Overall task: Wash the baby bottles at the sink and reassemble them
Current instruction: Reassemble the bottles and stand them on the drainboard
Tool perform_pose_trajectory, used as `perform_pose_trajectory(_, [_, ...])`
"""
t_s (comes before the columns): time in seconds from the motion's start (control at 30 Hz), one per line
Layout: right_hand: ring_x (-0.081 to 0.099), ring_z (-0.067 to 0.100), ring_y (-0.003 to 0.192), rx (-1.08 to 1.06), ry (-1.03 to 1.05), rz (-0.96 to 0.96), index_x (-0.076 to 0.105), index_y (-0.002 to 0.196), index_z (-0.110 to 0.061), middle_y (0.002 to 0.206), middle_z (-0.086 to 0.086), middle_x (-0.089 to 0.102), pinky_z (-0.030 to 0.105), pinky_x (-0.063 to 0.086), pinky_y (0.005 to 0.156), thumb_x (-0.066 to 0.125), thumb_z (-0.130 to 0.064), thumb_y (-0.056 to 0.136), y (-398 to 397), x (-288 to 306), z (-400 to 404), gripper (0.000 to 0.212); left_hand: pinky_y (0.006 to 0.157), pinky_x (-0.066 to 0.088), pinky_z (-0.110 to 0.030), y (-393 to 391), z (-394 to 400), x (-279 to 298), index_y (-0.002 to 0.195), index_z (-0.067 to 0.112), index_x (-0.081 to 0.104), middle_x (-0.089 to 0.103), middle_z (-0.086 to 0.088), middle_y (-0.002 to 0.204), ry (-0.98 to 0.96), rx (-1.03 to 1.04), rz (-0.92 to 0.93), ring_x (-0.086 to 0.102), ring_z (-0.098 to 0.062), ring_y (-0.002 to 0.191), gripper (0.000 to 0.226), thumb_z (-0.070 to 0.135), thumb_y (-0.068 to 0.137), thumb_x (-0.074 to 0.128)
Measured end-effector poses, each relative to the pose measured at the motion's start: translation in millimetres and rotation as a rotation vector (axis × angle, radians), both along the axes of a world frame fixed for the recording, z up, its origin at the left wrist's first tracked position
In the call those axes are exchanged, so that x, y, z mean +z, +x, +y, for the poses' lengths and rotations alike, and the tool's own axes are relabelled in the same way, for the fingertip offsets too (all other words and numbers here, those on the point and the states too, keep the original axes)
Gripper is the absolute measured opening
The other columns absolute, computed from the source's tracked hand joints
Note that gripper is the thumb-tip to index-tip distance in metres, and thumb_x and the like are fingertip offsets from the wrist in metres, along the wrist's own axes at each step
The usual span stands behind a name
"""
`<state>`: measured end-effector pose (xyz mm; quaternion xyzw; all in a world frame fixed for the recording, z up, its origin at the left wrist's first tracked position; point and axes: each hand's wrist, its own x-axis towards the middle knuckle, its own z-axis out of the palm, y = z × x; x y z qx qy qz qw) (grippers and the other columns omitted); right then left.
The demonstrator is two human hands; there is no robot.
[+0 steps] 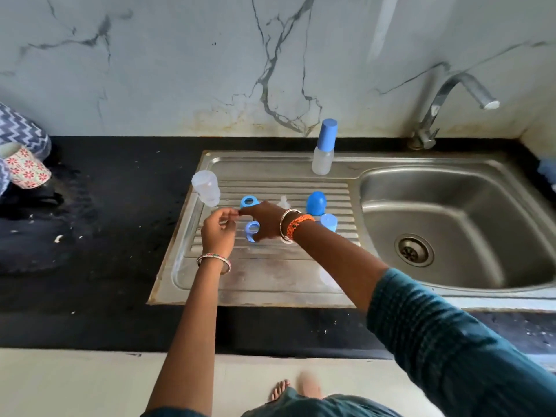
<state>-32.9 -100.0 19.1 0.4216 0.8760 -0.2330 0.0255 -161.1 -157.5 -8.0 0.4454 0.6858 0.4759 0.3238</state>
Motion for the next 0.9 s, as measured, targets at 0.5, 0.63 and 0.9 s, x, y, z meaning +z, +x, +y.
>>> perform_pose_trajectory(0.5, [0.067,0.015,0.098,-0.897,-0.168,-0.060,0.061,0.118,-0.001,0.109,0.013,0.066,0.025,0.053,0.079,0.068,-0.009,0.084,268,69,-40,0.036,0.057,0.046,-0.022,168,50,80,0.090,0.015,0.061,0.065,0.002,0.082,0.094,-0.567,-0.259,0.058,-0.004,0.062,0.026,-0.005,0.092,0.044])
perform_pose_trajectory(0.63, [0.071,0.022,0.076,-1.002,-0.140,-0.154,0.067,0.093,-0.001,0.091,0.014,0.070,0.023,0.055,0.064,0.072,-0.017,0.076,295,63,-44,0.024,0.058,0.048,-0.022,188,49,81,0.085,0.020,0.061,0.066,0.004,0.083,0.051,-0.646,-0.263,0.057,-0.008,0.065,0.029,-0.002,0.093,0.045])
perform_pose_trajectory(0.9, [0.062,0.035,0.099,-1.602,0.182,0.625,0.056,0.111,-0.004,0.111,0.019,0.061,0.036,0.049,0.085,0.074,-0.018,0.077,289,71,-41,0.041,0.062,0.054,-0.027,204,47,71,0.092,0.018,0.063,0.069,0.002,0.085,-0.116,-0.668,-0.568,0.064,-0.011,0.069,0.022,0.012,0.099,0.043])
